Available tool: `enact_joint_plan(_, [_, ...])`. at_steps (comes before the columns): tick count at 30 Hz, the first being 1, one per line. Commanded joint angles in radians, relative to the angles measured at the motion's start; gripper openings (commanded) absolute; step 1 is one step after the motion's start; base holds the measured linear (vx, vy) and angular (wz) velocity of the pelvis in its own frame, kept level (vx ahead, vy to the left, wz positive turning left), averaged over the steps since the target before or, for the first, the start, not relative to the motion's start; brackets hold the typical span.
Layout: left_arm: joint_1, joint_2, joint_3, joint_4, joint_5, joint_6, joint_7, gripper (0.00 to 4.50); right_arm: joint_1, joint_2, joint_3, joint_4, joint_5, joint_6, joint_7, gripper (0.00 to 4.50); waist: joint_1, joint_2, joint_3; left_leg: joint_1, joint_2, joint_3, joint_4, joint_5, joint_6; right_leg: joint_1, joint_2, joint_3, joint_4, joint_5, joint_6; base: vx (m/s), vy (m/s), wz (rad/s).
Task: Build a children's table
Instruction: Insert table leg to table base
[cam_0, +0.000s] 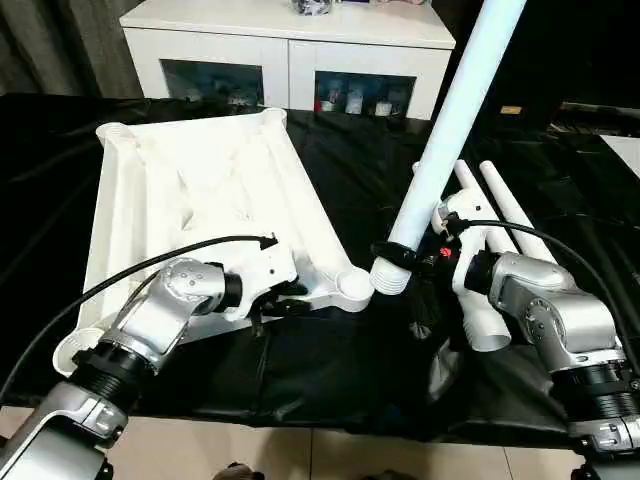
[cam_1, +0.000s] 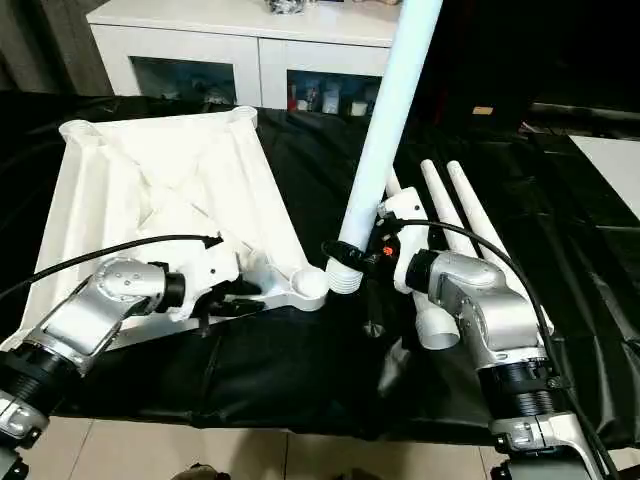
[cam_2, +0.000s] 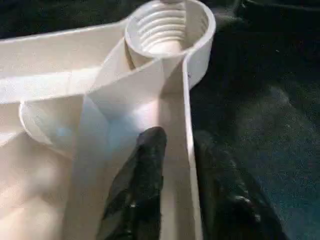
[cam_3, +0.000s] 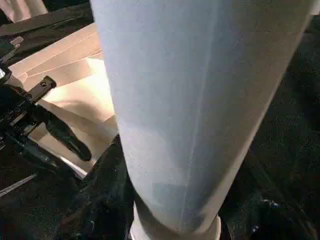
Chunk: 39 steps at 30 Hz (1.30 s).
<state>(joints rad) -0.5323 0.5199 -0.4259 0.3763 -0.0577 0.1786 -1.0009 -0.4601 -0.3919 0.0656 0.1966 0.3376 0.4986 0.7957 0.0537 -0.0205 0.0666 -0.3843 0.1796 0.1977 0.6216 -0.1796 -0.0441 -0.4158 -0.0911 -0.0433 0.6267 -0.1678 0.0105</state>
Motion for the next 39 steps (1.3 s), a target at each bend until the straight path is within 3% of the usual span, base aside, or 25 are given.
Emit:
enact_joint_plan(1, [0.021,0.026,0.017,-0.019,-0.013,0.05,-0.037,0.82,-0.019,-0.012,-0.001,-0.02,-0.009,-0.012,0.012,1.86,0.003,0.011,-0.072,0.026,0.045,-0.029,-0.093,-0.347,-0.055,0.036,-0.051,0.036,-0.082,-0.341,-0.203,0.0,0.0,0.0])
enact_joint_plan(7, [0.056,0.047,0.044,-0.067,-0.035,0.079,-0.038,0.26,-0.026,-0.011,0.001,-0.014,-0.011,-0.014,0.017,1.86,0.006,0.011,-0.072,0.028,0.047,-0.028,-0.094,-0.341,-0.053,0.034,-0.049,0.037,-0.08,-0.305,-0.216,0.0,0.0,0.0])
enact_joint_plan(10, [0.07,0.029,0.059,-0.078,-0.037,0.08,-0.022,0.04,-0.032,-0.009,0.003,-0.009,-0.01,-0.014,0.02,1.86,0.002,0.004,-0.074,0.022,0.045,-0.026,-0.093,-0.312,-0.044,0.039,-0.048,0.037,-0.075,-0.269,-0.221,0.0,0.0,0.0])
enact_joint_plan(15, [0.069,-0.012,0.06,-0.076,-0.031,0.061,0.004,0.0,-0.045,-0.002,0.007,-0.006,-0.006,-0.015,0.027,1.86,0.002,0.003,-0.072,0.023,0.045,-0.023,-0.091,-0.305,-0.034,0.039,-0.05,0.039,-0.079,-0.29,-0.219,0.0,0.0,0.0])
enact_joint_plan(18, [0.08,-0.026,0.051,-0.11,-0.034,0.079,-0.004,0.0,-0.065,0.008,-0.01,-0.033,0.038,0.031,0.042,1.86,0.001,0.006,-0.072,0.026,0.045,-0.025,-0.092,-0.316,-0.035,0.037,-0.05,0.039,-0.082,-0.324,-0.208,0.0,0.0,0.0])
enact_joint_plan(24, [0.103,-0.037,0.02,-0.185,-0.022,0.105,-0.012,0.0,-0.075,-0.025,0.019,-0.052,0.058,0.086,0.116,1.86,0.007,0.008,-0.076,0.025,0.048,-0.023,-0.09,-0.272,-0.025,0.039,-0.047,0.039,-0.074,-0.238,-0.227,0.0,0.0,0.0])
enact_joint_plan(25, [0.114,-0.045,0.013,-0.218,-0.023,0.123,-0.01,0.0,-0.064,-0.041,0.043,-0.053,0.043,0.091,0.135,1.86,0.009,0.002,-0.075,0.023,0.047,-0.021,-0.089,-0.262,-0.02,0.041,-0.048,0.039,-0.073,-0.232,-0.231,0.0,0.0,0.0])
enact_joint_plan(26, [0.115,-0.046,0.013,-0.222,-0.023,0.126,-0.009,0.0,-0.064,-0.042,0.047,-0.051,0.04,0.092,0.136,1.86,0.01,0.004,-0.075,0.023,0.047,-0.021,-0.089,-0.257,-0.018,0.041,-0.048,0.039,-0.073,-0.232,-0.231,0.0,0.0,0.0])
enact_joint_plan(29, [0.123,-0.056,0.013,-0.249,-0.021,0.142,0.002,0.0,-0.062,-0.053,0.076,-0.028,0.014,0.097,0.139,1.86,0.01,-0.001,-0.072,0.023,0.047,-0.021,-0.09,-0.278,-0.022,0.039,-0.049,0.039,-0.079,-0.29,-0.216,0.0,0.0,0.0])
enact_joint_plan(30, [0.125,-0.058,0.015,-0.257,-0.016,0.151,0.004,0.0,-0.066,-0.063,0.091,-0.009,-0.01,0.086,0.135,1.86,0.008,-0.01,-0.071,0.023,0.047,-0.021,-0.09,-0.285,-0.023,0.038,-0.05,0.04,-0.083,-0.318,-0.207,0.0,0.0,0.0])
enact_joint_plan(32, [0.131,-0.049,0.013,-0.267,-0.003,0.15,0.003,0.0,-0.067,-0.064,0.088,-0.001,-0.004,0.103,0.138,1.86,0.009,-0.005,-0.069,0.022,0.047,-0.024,-0.09,-0.294,-0.025,0.038,-0.053,0.041,-0.087,-0.362,-0.191,0.0,0.0,0.0])
enact_joint_plan(34, [0.137,-0.046,0.016,-0.275,-0.003,0.155,0.003,0.0,-0.066,-0.07,0.091,0.003,-0.007,0.102,0.145,1.86,0.007,-0.01,-0.067,0.022,0.047,-0.024,-0.091,-0.305,-0.025,0.035,-0.051,0.04,-0.089,-0.383,-0.181,0.0,0.0,0.0])
enact_joint_plan(39, [0.144,-0.045,0.018,-0.292,0.0,0.172,0.003,0.0,-0.065,-0.073,0.104,0.039,-0.018,0.099,0.153,1.86,0.007,-0.007,-0.069,0.022,0.047,-0.024,-0.091,-0.295,-0.023,0.035,-0.051,0.04,-0.086,-0.362,-0.186,0.0,0.0,0.0])
